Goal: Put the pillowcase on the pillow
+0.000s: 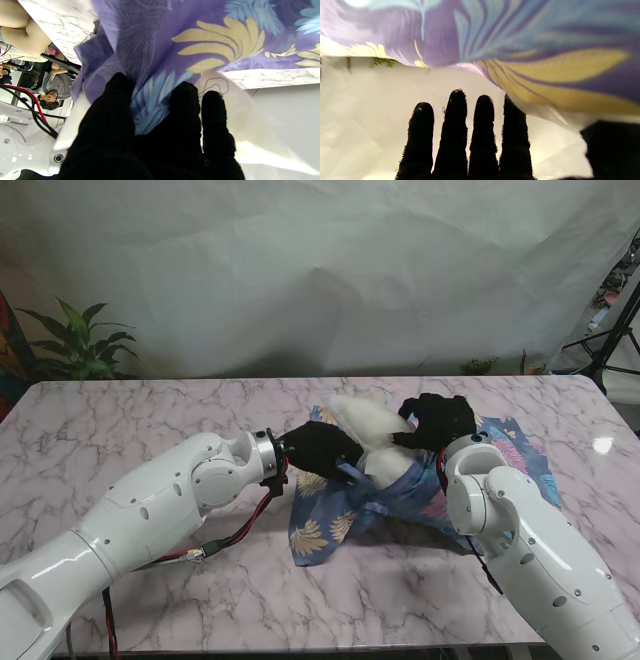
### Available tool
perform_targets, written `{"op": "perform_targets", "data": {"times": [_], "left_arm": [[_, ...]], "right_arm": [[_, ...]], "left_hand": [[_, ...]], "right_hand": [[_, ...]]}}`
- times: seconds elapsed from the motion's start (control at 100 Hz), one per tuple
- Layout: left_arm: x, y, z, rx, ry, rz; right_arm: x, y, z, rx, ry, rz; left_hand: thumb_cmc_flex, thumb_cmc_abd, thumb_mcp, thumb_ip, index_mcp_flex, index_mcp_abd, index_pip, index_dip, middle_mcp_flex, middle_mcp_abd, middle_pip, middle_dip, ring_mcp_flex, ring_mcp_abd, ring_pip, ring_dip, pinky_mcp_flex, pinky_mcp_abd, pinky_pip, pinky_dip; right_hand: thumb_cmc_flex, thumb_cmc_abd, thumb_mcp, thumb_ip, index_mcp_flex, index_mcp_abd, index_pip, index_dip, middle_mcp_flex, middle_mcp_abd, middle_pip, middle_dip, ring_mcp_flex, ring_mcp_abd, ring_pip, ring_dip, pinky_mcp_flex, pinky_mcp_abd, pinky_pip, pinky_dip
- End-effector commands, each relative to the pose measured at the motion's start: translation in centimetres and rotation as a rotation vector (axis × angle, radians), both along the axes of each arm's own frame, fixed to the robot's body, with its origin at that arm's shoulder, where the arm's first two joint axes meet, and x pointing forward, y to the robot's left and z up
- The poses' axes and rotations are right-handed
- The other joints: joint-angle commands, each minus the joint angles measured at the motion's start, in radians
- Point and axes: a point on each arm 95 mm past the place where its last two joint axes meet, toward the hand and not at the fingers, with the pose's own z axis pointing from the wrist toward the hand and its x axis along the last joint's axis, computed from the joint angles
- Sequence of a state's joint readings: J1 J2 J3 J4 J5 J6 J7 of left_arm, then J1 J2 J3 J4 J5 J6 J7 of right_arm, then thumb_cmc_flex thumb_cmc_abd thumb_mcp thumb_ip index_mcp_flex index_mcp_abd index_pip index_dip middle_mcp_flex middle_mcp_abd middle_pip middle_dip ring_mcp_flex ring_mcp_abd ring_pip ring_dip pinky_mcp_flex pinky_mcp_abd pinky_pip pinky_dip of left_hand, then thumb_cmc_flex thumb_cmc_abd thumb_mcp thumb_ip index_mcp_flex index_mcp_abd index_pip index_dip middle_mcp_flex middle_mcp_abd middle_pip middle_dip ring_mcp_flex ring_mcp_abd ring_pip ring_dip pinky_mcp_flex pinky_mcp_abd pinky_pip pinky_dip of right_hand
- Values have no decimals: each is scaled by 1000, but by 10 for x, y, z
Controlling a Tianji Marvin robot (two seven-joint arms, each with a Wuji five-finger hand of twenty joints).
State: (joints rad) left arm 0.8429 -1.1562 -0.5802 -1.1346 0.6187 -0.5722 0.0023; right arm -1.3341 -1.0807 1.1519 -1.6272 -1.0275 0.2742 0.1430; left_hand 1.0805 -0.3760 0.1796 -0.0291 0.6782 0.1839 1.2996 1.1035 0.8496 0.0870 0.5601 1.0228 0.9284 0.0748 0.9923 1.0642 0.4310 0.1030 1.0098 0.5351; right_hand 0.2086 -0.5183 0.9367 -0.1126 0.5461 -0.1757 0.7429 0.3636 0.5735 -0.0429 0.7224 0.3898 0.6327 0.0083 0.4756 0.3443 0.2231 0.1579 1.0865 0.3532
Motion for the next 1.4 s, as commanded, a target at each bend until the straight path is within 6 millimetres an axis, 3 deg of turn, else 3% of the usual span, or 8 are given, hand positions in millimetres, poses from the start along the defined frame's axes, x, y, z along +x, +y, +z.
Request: {"op": "perform_targets", "data": {"times": [0.0, 0.2, 0.39, 0.72, 0.77, 0.87, 1.15, 1.39], "left_arm": [[-2, -2, 5, -5, 2, 1], [-4, 3, 20, -75, 9, 51], [-7, 10, 35, -109, -19, 91], [-8, -1, 17, -181, 20, 88], [-8, -6, 10, -198, 33, 79], [-9, -13, 0, -214, 56, 62], [-9, -16, -6, -191, 80, 38], [-10, -13, -7, -159, 86, 26]], "right_arm": [[-2, -3, -10, 18, 19, 31], [-1, 6, -37, -52, 88, 188], [6, 11, -59, -115, 158, 297], [20, 30, -80, -189, 204, 297], [21, 34, -82, -198, 212, 295], [21, 37, -86, -204, 239, 271], [12, 33, -61, -225, 232, 192], [-2, 31, -20, -250, 220, 132]], "left_hand": [[42, 19, 30, 31, -44, 289, 61, 13, 28, -87, 23, 3, 35, -23, 30, 13, -4, -5, 28, 24], [43, 14, 43, 36, -40, 299, 63, 11, 34, -75, 26, 2, 45, -20, 40, 16, 2, 4, 37, 29], [43, 8, 53, 43, -42, 306, 65, 12, 34, -69, 28, 5, 47, -21, 46, 19, -1, 10, 38, 30], [33, 11, 64, 41, -44, 303, 65, 10, 26, -86, 24, 8, 27, -19, 20, 6, -31, 12, -1, 9], [32, 12, 64, 40, -45, 302, 65, 10, 27, -88, 24, 8, 24, -19, 16, 4, -34, 12, -4, 7], [33, 12, 66, 39, -45, 302, 65, 10, 26, -89, 25, 7, 24, -19, 15, 1, -37, 11, -7, 4], [29, 13, 69, 38, -45, 300, 67, 11, 27, -92, 27, 5, 26, -19, 18, -3, -41, 11, -9, -1], [27, 12, 73, 38, -44, 297, 68, 13, 28, -93, 28, 3, 26, -21, 20, -6, -42, 10, -10, -3]], "right_hand": [[50, -74, 89, -29, 56, -89, 51, 34, 52, -41, 24, 22, 59, -31, -14, 9, 13, 19, 2, -13], [226, -317, 167, -214, 91, -229, 289, 64, 186, -113, 192, 210, 405, -116, 195, 233, 277, 54, 123, 75], [357, -367, 212, -210, 105, -334, 434, 148, 224, -104, 346, 376, 495, -209, 569, 501, 510, -95, 283, 195], [258, -354, 185, -233, 72, -274, 409, 115, 179, -94, 333, 379, 454, -209, 558, 489, 449, -76, 226, 184], [208, -336, 184, -226, 55, -242, 389, 118, 156, -93, 327, 377, 434, -209, 542, 481, 427, -73, 208, 181], [18, -227, 144, -87, -12, -129, 246, 236, 54, -75, 275, 344, 345, -181, 398, 404, 338, -25, 125, 169], [-126, 166, -383, -30, -270, 75, -94, 9, -260, 52, 14, 54, -67, 12, -108, 40, -11, 22, -64, 57], [-340, 229, -308, -63, -389, 128, -281, -73, -398, 98, -166, -90, -327, 45, -191, -64, -195, -5, -152, -39]]}}
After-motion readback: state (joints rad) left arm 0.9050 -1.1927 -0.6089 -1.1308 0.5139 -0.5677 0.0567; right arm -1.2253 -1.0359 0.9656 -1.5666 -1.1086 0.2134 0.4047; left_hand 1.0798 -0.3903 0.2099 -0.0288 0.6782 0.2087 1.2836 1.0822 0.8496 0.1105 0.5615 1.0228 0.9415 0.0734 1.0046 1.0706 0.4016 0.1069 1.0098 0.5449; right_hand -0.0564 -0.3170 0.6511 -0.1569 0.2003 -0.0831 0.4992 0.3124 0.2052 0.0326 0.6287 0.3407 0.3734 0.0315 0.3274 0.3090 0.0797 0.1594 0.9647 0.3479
